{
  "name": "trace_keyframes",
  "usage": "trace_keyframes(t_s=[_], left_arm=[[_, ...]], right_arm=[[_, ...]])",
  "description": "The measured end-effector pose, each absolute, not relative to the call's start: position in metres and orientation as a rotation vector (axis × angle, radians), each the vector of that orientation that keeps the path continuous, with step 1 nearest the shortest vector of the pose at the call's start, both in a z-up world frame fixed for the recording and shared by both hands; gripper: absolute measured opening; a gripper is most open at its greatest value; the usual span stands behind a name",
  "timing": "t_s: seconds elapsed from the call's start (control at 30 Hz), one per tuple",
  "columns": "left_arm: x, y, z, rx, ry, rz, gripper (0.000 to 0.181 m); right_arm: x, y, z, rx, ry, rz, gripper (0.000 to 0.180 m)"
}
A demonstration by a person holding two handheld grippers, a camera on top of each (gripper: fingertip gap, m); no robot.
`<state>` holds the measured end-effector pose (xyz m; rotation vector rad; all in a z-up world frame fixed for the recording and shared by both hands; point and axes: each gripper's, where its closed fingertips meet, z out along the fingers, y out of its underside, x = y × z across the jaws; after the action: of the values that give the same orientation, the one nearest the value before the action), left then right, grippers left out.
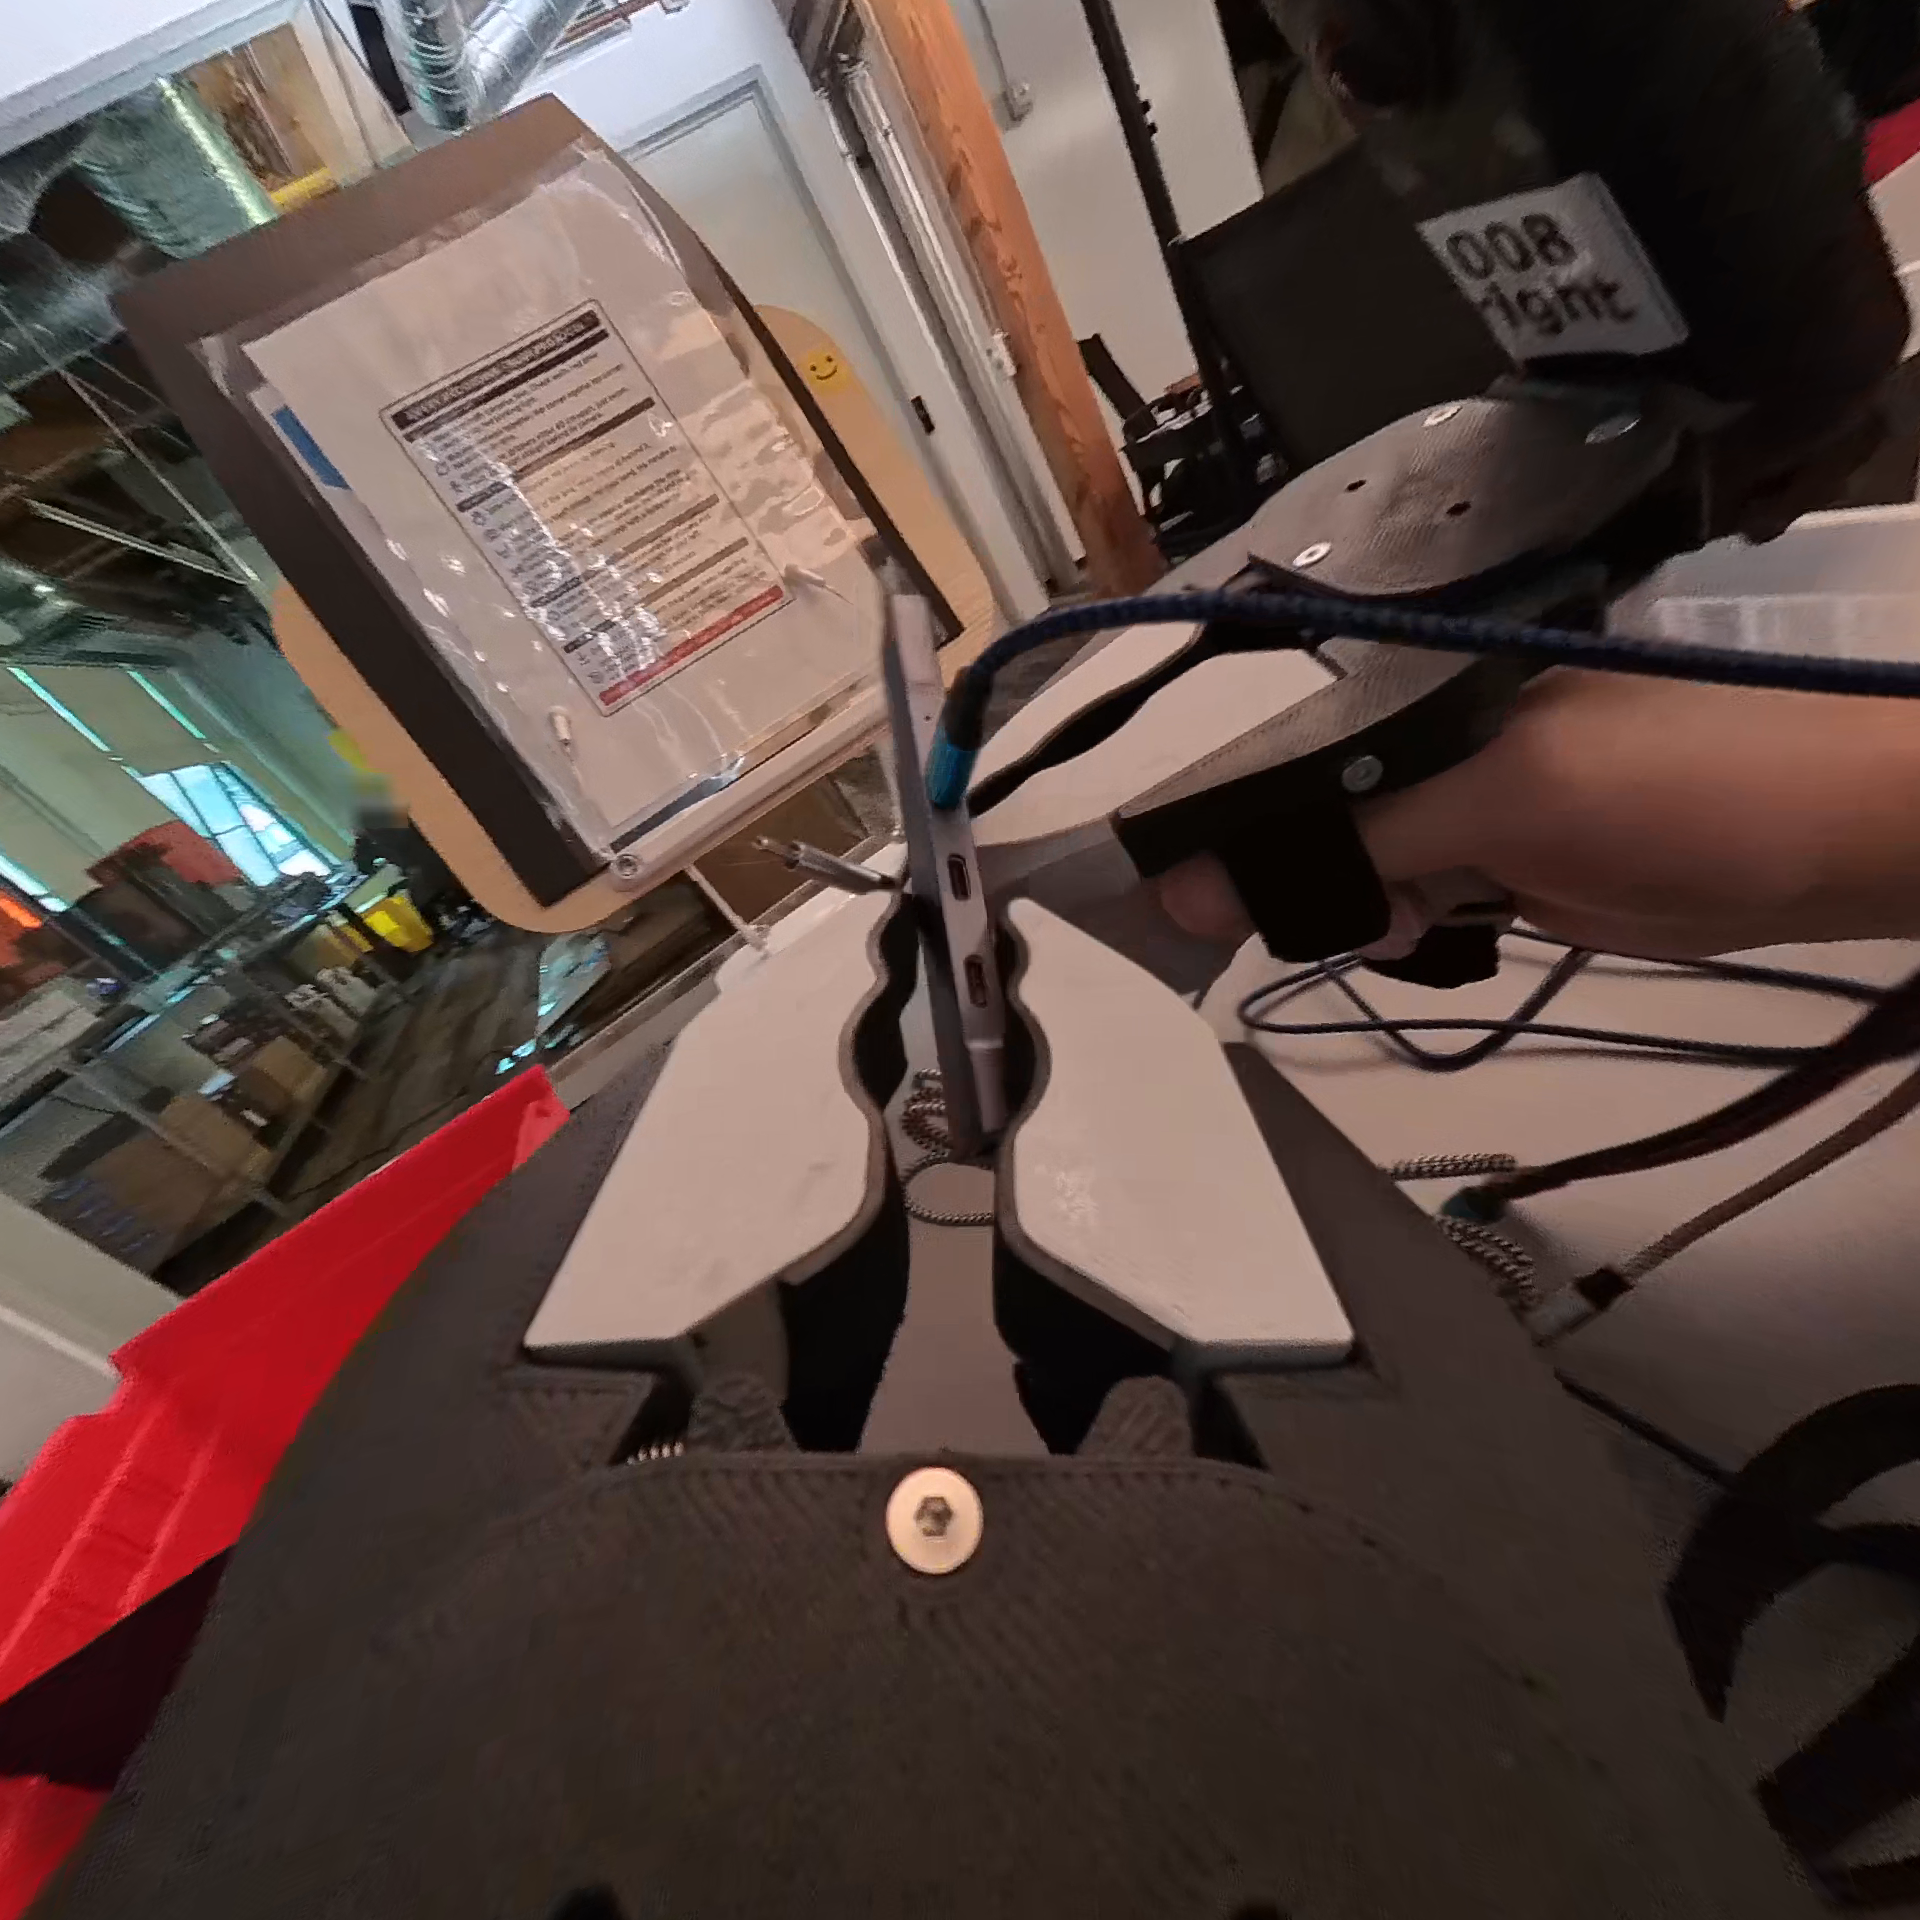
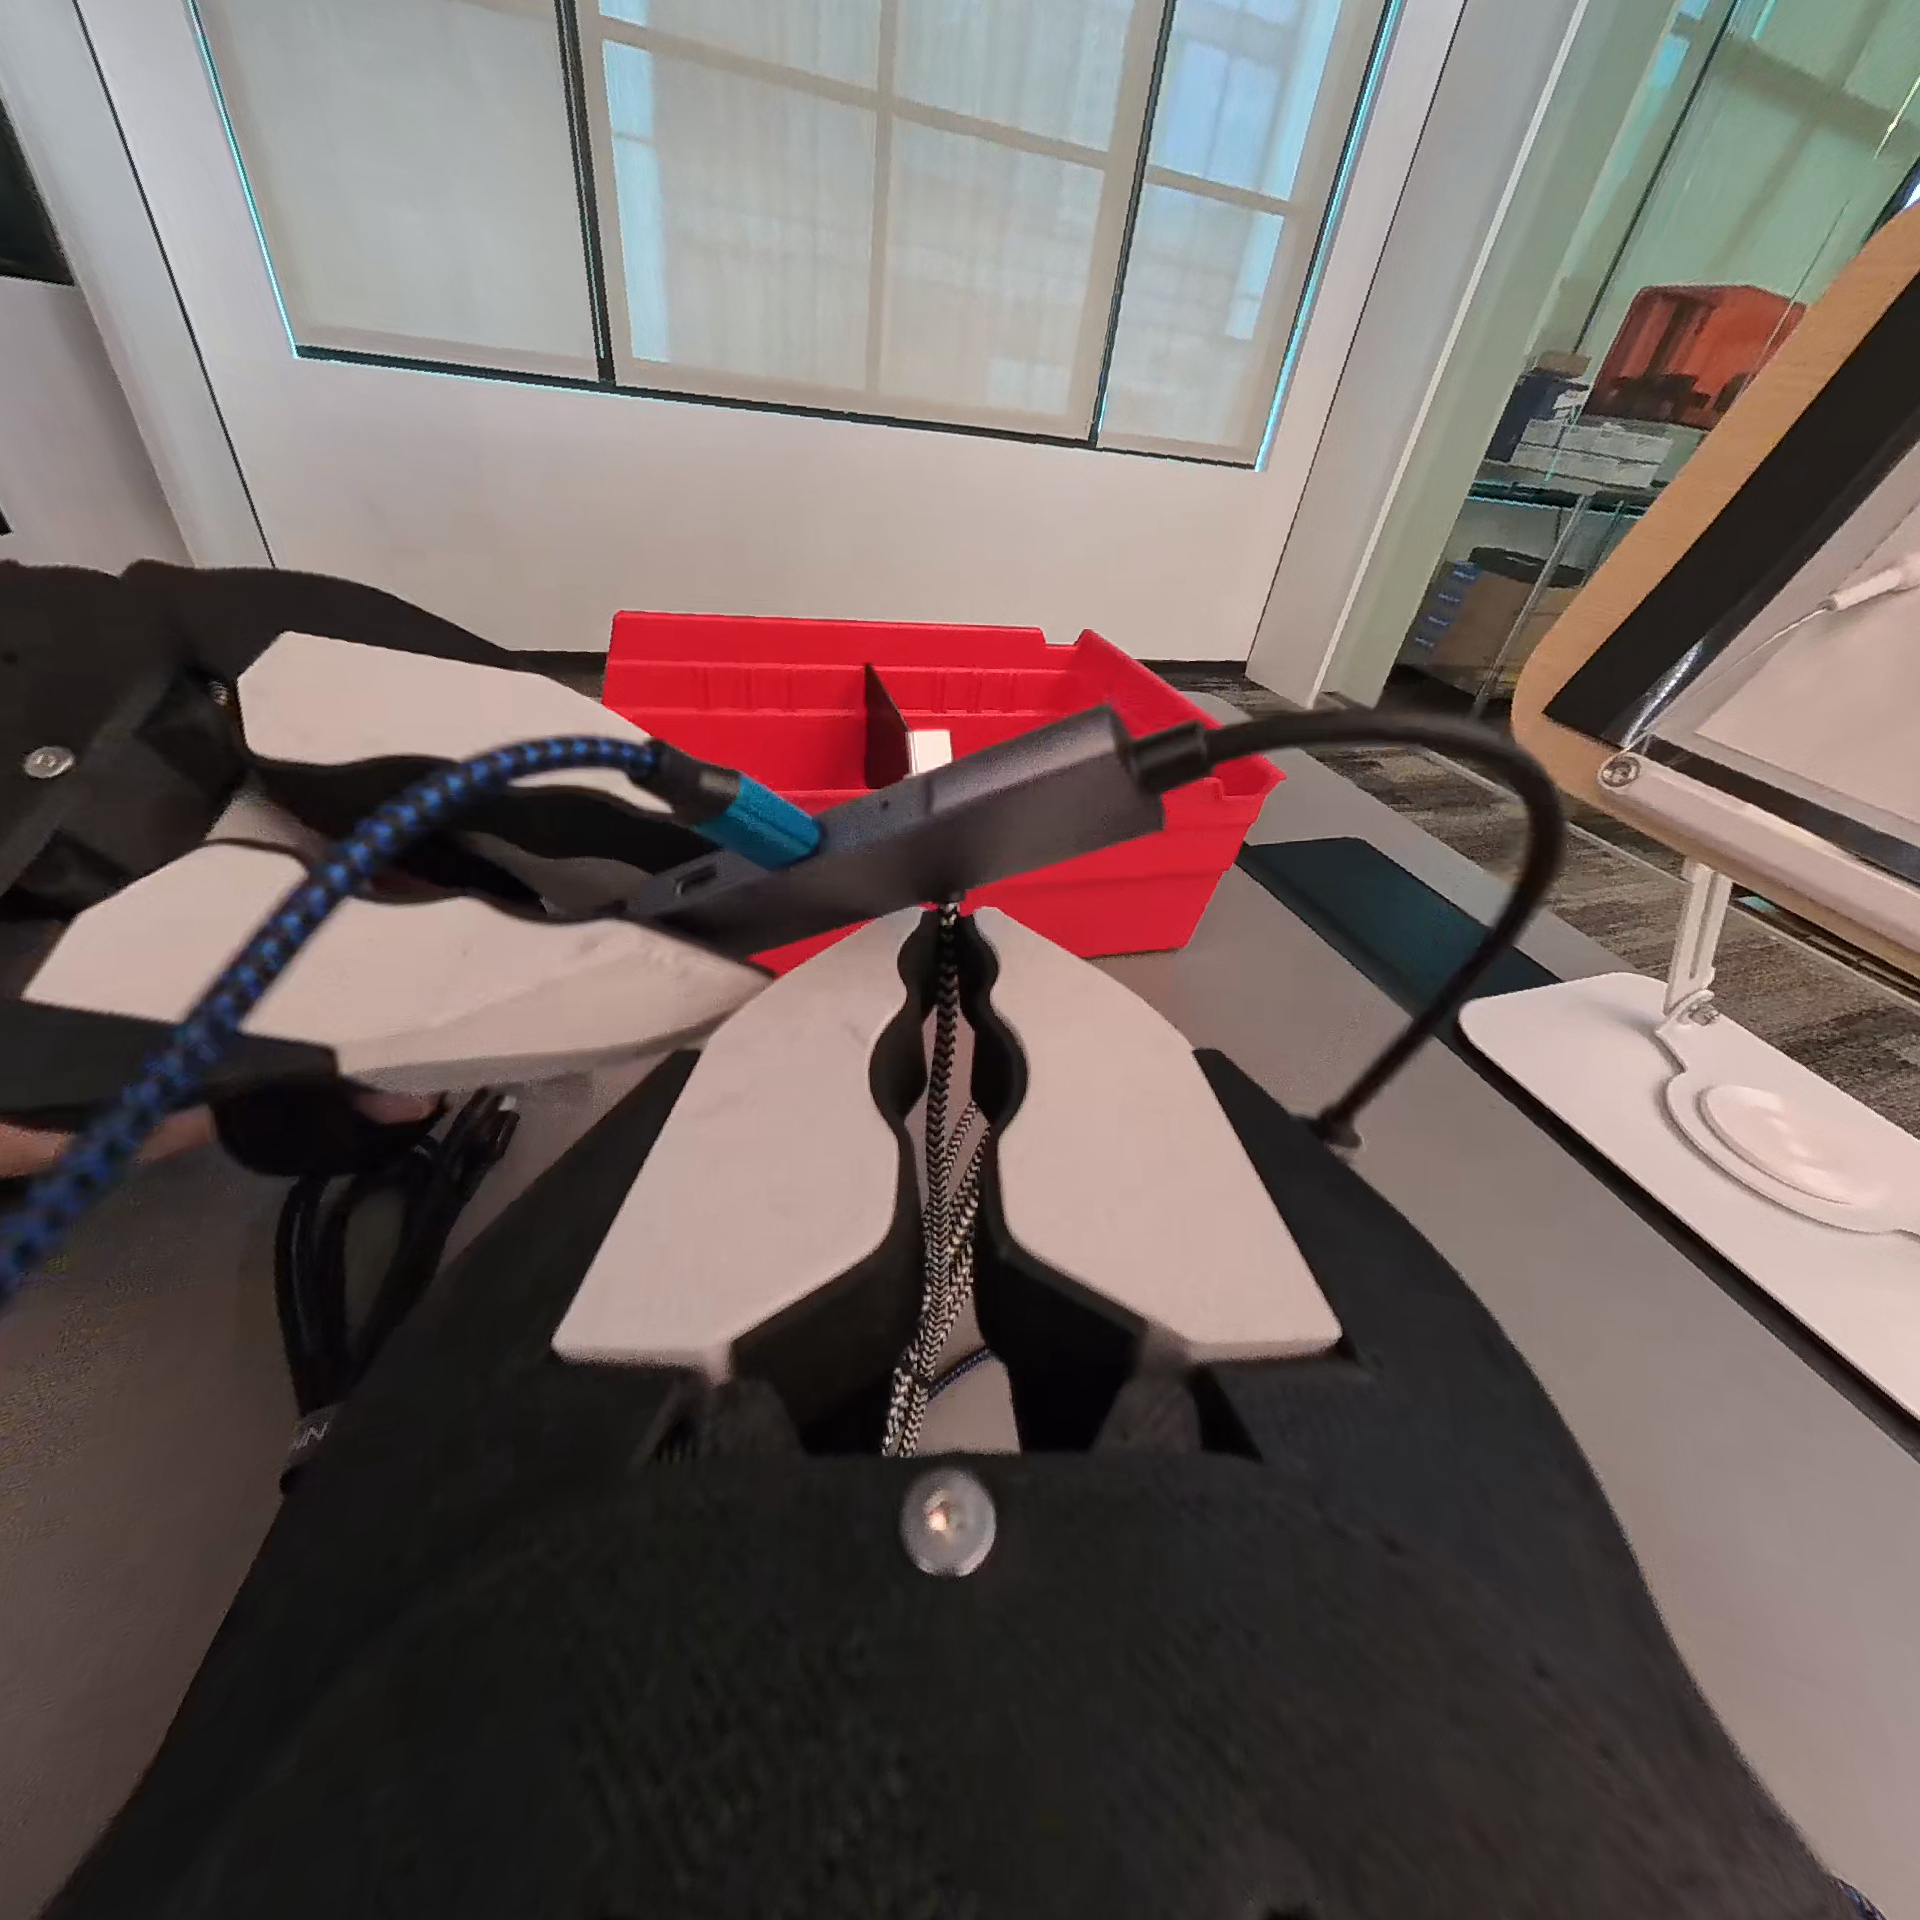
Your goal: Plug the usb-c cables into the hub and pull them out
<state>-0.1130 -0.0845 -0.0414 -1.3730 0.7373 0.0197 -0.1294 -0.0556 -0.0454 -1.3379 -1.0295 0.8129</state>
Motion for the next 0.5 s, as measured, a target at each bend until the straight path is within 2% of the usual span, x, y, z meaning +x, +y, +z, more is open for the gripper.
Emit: trace_keyframes(t_s=[0.27,0.5], left_arm=[[-0.129,-0.078,-0.040,-1.399,0.741,0.125,0.009],[-0.148,-0.065,-0.013,-1.305,0.809,0.402,0.009]], right_arm=[[-0.128,-0.049,-0.052,-1.386,-1.040,0.772,0.003],[-0.102,-0.023,-0.049,-1.492,-1.000,0.653,0.003]])
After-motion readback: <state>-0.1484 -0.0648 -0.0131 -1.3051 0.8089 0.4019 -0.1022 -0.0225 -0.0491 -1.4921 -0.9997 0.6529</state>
